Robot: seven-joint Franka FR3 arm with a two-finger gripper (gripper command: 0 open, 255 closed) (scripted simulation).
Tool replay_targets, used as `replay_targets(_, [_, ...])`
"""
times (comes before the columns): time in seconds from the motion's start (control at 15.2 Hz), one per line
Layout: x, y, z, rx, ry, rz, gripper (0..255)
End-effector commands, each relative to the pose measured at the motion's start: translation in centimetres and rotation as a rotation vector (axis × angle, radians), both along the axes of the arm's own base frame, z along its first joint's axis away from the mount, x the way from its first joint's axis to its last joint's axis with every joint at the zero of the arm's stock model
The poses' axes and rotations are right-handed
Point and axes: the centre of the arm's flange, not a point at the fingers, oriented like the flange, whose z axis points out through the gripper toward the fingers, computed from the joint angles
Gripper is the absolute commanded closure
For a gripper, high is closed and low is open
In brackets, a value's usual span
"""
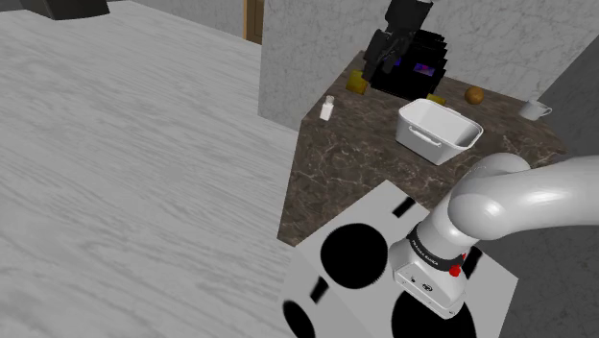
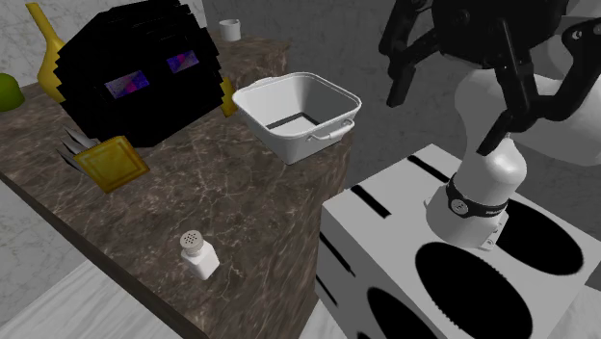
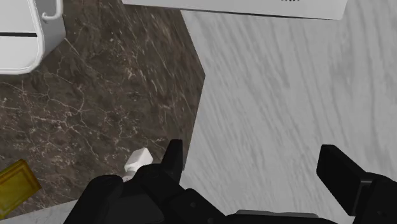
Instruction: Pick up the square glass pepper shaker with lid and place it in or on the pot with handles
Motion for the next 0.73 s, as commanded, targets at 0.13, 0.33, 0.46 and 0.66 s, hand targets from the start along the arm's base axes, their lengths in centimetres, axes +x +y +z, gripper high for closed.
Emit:
replay_targets(0.13, [2.0, -1.4, -1.3, 0.0, 0.008, 0.009, 0])
replay_targets(0.33, [4.9, -3.5, -3.2, 0.001, 0.019, 0.023, 0])
replay_targets(0.46, [6.8, -4.9, -4.5, 0.001, 0.027, 0.032, 0])
replay_targets(0.66, [9.8, -6.9, -6.5, 0.002, 0.038, 0.045, 0])
